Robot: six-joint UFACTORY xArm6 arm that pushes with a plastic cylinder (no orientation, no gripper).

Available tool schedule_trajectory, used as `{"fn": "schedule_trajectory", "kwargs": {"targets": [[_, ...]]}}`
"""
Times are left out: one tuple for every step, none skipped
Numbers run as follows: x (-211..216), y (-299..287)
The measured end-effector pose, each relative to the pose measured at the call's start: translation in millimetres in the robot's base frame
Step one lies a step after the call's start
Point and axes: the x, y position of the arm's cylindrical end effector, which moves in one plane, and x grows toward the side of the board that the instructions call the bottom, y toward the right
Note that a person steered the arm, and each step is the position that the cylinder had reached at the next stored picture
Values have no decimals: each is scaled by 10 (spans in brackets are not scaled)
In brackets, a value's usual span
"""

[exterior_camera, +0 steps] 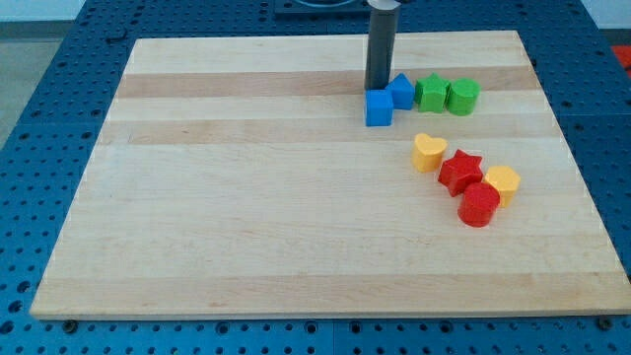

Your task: Push the blue cube slightly right

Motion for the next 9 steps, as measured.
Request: {"fn": "schedule_trajectory", "kwargs": {"targets": [[-5,-248],[123,-381],[230,-384],[233,-384],[278,-365],[336,-293],[362,-237],[373,-79],[374,90]]}}
